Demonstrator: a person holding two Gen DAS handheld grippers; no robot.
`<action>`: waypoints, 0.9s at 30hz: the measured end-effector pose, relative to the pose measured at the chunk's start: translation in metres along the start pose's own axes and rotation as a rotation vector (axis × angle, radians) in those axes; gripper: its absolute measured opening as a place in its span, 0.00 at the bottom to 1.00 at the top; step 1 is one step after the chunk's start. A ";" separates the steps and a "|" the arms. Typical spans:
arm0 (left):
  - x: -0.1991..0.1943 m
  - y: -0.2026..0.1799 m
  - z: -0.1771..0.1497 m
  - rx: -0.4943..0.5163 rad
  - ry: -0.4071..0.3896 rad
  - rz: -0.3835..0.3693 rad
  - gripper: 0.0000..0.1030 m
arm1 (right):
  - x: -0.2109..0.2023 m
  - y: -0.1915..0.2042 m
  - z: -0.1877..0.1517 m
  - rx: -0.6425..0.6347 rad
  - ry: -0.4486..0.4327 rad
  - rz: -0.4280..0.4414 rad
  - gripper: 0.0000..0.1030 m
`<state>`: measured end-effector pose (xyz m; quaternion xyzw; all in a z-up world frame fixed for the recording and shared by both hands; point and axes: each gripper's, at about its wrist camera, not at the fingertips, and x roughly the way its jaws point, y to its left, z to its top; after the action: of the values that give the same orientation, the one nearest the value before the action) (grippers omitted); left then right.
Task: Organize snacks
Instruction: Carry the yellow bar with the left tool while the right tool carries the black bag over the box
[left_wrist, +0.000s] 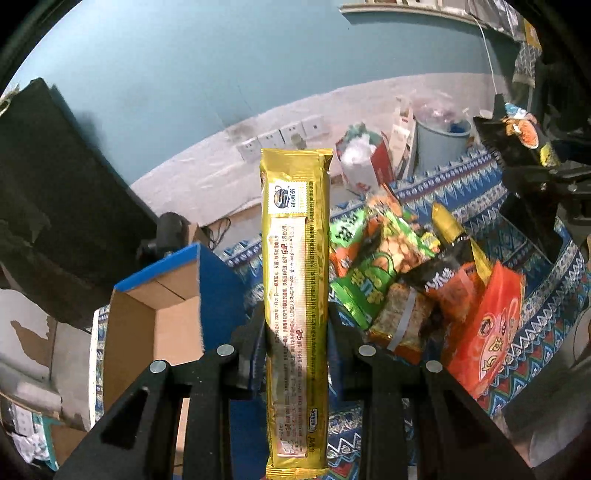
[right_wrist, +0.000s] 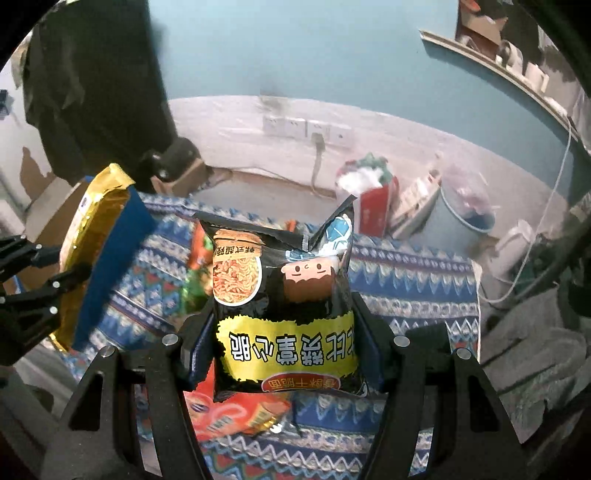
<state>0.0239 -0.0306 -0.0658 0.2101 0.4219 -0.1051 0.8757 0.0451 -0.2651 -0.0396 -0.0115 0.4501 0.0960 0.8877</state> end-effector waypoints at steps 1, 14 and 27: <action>-0.003 0.004 0.002 -0.007 -0.008 -0.003 0.28 | 0.000 0.003 0.002 -0.001 -0.005 0.006 0.63; -0.035 0.045 0.007 -0.034 -0.108 0.057 0.28 | 0.009 0.062 0.042 -0.054 -0.038 0.104 0.63; -0.017 0.118 -0.024 -0.168 -0.064 0.117 0.28 | 0.030 0.137 0.073 -0.128 -0.036 0.192 0.63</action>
<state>0.0395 0.0855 -0.0326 0.1567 0.3880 -0.0244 0.9079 0.0957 -0.1186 -0.0110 -0.0230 0.4259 0.2094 0.8799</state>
